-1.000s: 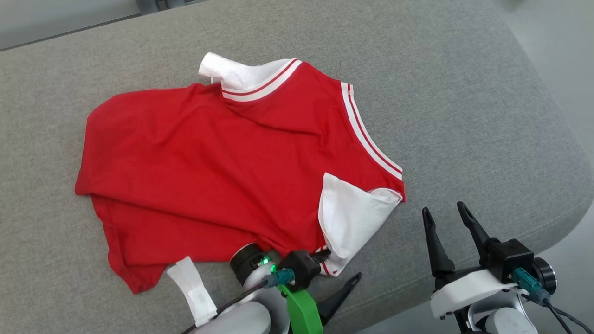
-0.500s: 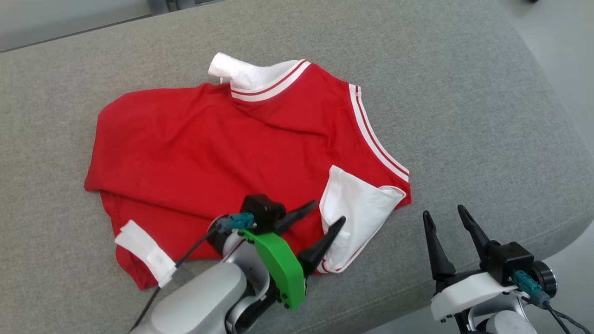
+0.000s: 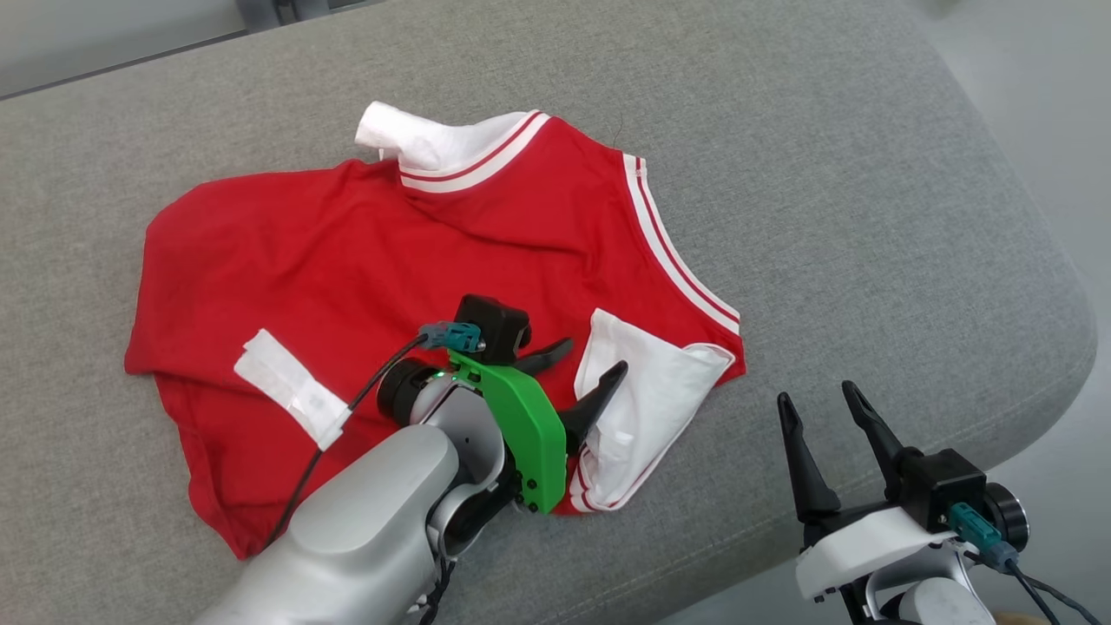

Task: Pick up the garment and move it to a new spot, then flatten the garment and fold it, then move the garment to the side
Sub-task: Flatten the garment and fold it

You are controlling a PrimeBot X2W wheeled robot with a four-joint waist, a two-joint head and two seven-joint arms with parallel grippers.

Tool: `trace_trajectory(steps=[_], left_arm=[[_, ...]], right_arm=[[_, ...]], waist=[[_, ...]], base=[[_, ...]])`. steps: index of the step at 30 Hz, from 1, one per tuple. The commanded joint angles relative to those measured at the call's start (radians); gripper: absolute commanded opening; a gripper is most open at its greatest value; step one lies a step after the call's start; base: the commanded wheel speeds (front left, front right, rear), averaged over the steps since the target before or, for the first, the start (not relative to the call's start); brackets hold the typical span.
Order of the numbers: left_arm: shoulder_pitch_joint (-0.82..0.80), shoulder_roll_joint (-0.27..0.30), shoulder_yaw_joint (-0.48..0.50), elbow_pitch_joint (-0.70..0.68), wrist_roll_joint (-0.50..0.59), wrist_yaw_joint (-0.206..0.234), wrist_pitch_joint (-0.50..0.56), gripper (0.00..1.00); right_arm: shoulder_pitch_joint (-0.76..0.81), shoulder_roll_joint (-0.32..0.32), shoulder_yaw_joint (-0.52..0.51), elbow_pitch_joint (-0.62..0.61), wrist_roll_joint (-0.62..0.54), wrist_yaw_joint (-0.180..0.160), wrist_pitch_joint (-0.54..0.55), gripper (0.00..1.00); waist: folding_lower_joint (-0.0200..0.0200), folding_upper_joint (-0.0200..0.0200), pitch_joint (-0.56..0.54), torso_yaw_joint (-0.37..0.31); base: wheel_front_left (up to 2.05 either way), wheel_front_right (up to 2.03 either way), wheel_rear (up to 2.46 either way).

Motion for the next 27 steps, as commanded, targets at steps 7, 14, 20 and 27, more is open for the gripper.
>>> trace_trajectory(steps=[7, 14, 20, 27], left_arm=[[-0.012, -0.018, -0.026, 0.099, -0.026, -0.016, 0.055, 0.95], [-0.011, -0.035, -0.043, 0.081, -0.037, -0.035, 0.035, 0.00], [-0.023, -0.034, -0.072, 0.009, 0.000, -0.040, 0.013, 0.00], [0.036, -0.038, -0.145, -0.131, 0.010, -0.041, 0.052, 0.00]], right_arm=[[0.003, -0.001, -0.003, 0.002, 0.010, -0.001, -0.003, 1.00], [0.007, -0.001, -0.004, 0.006, 0.008, -0.001, -0.003, 1.00], [0.005, -0.001, -0.006, 0.007, 0.003, -0.001, -0.004, 1.00], [0.011, -0.002, -0.005, 0.000, 0.010, -0.001, -0.003, 1.00]], waist=[[0.0000, 0.0000, 0.001, -0.024], [0.0000, 0.0000, -0.005, -0.014], [0.0000, 0.0000, -0.013, -0.010], [0.0000, 0.0000, -0.008, -0.017]], base=[[0.00, 0.00, 0.00], [0.00, 0.00, 0.00], [0.00, 0.00, 0.00], [0.00, 0.00, 0.00]])
